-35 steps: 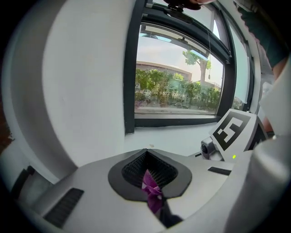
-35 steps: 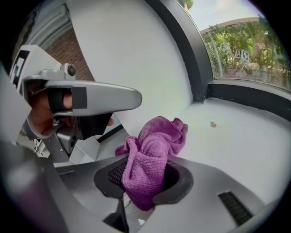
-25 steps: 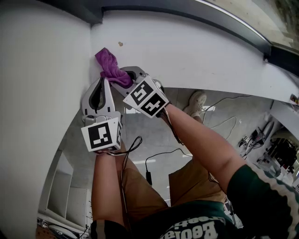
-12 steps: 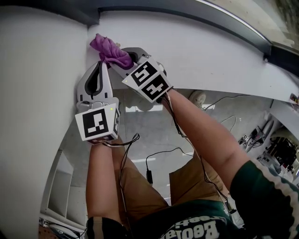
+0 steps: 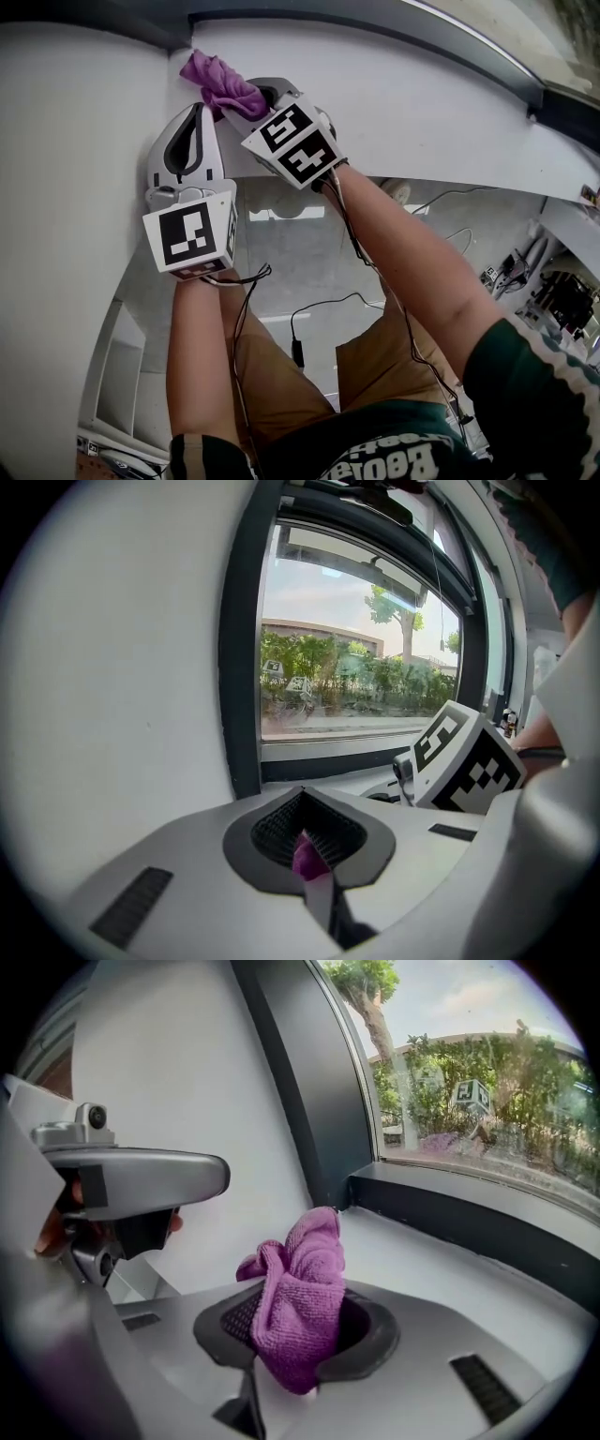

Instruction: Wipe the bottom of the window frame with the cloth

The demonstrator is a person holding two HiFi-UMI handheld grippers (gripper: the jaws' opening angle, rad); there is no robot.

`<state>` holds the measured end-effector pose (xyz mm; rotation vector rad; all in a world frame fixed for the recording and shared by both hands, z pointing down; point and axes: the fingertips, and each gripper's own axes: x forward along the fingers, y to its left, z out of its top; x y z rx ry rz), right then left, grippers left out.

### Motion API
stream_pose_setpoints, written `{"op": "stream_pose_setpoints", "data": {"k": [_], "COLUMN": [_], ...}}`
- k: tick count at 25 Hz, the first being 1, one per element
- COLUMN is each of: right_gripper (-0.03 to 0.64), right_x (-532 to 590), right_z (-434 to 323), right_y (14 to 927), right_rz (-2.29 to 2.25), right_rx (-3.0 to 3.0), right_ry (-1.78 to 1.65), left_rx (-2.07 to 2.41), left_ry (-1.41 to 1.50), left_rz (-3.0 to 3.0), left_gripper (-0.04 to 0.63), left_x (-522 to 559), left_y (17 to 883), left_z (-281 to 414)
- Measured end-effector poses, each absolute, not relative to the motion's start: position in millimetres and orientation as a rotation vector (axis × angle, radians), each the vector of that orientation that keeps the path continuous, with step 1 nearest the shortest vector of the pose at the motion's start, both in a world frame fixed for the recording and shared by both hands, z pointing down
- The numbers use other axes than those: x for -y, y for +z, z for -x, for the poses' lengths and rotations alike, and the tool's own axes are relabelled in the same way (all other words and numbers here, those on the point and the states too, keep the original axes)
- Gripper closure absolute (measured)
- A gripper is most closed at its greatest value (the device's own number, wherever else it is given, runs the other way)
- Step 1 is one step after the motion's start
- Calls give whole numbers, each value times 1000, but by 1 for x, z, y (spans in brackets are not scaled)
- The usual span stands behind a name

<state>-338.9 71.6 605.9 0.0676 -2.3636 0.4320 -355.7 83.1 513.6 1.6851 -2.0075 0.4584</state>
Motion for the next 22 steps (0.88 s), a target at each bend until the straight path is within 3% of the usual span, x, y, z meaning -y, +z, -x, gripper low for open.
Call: {"op": "stream_pose_setpoints", "data": {"k": [22], "right_gripper": [489], "right_x": [-54], "right_z": [306], "right_y": [612], "right_rz": [-138], "right_rx": [2346], "right_ry": [484], "left_rx": [1938], "left_ry": [478], "left_rz": [-1718], "left_gripper": [589], "left_x": [-71], "left_y": [524], "left_z": [323]}}
